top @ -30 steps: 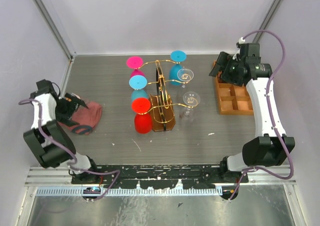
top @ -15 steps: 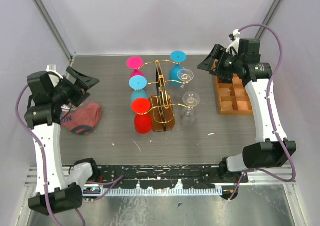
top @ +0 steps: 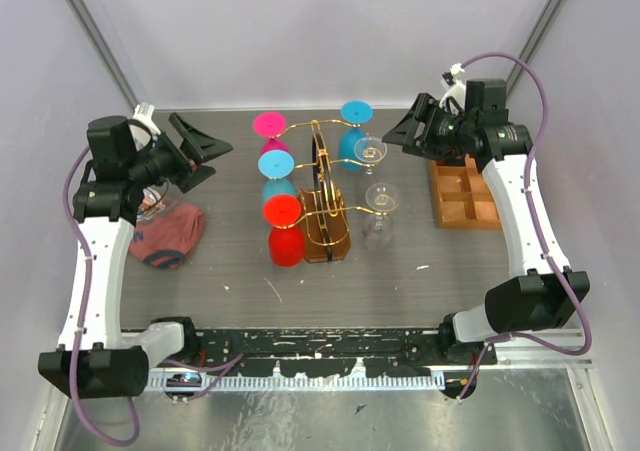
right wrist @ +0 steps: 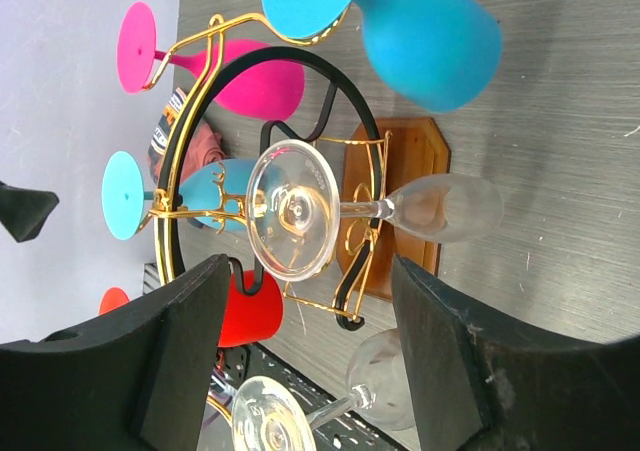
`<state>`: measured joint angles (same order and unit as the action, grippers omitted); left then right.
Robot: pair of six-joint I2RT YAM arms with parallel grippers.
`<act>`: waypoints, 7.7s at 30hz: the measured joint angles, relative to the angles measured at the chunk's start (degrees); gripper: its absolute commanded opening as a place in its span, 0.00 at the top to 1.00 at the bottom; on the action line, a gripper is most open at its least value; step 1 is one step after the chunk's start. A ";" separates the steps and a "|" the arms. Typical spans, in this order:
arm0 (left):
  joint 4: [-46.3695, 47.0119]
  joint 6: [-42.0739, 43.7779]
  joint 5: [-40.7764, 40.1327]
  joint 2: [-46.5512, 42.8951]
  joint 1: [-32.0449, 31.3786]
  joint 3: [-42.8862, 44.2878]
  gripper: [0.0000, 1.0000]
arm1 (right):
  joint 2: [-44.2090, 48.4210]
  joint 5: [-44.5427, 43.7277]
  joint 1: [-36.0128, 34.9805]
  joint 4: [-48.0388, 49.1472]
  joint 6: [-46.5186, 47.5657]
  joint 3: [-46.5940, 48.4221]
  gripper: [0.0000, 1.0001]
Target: Take the wine glass off the wine glass rack
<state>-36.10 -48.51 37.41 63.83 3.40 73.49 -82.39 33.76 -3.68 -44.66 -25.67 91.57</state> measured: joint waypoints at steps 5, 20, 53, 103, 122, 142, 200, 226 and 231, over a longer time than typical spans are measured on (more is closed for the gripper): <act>-4.17 3.26 -2.56 0.13 -3.58 4.07 0.02 | -0.02 0.92 0.00 0.09 -0.02 -0.81 0.33; -7.80 5.46 -5.25 -1.01 -9.09 1.33 0.02 | -5.79 3.48 0.00 1.95 -0.61 -1.03 0.46; -7.89 3.69 -5.33 -2.71 -9.09 -5.03 0.02 | -7.58 13.27 -1.81 2.56 2.05 -0.13 0.68; -12.94 3.63 -6.47 -2.71 -9.14 -6.32 0.01 | -3.72 20.09 -2.73 5.42 -3.39 -4.15 0.99; -16.06 6.36 -6.71 -2.71 -9.14 -6.32 0.02 | -10.80 19.58 5.88 12.50 -9.42 -1.73 0.99; -22.27 11.06 -10.80 -2.40 -9.14 1.05 0.02 | -12.13 -5.14 1.18 1.36 13.05 16.63 0.99; -0.42 -20.37 8.11 5.27 -10.08 9.66 0.01 | 1.44 -4.35 -54.95 2.43 52.35 12.39 0.99; -11.23 -11.67 7.30 8.07 -11.82 15.87 0.20 | -0.07 -7.80 -56.26 0.70 53.42 13.97 0.99; -11.41 -11.58 7.28 8.13 -11.82 15.87 0.19 | -0.07 -7.37 -56.26 0.37 53.42 13.97 0.99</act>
<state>-47.51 -60.10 44.69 71.96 -8.43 89.36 -82.46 26.39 -59.94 -44.29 27.75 105.54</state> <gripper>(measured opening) 0.817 0.130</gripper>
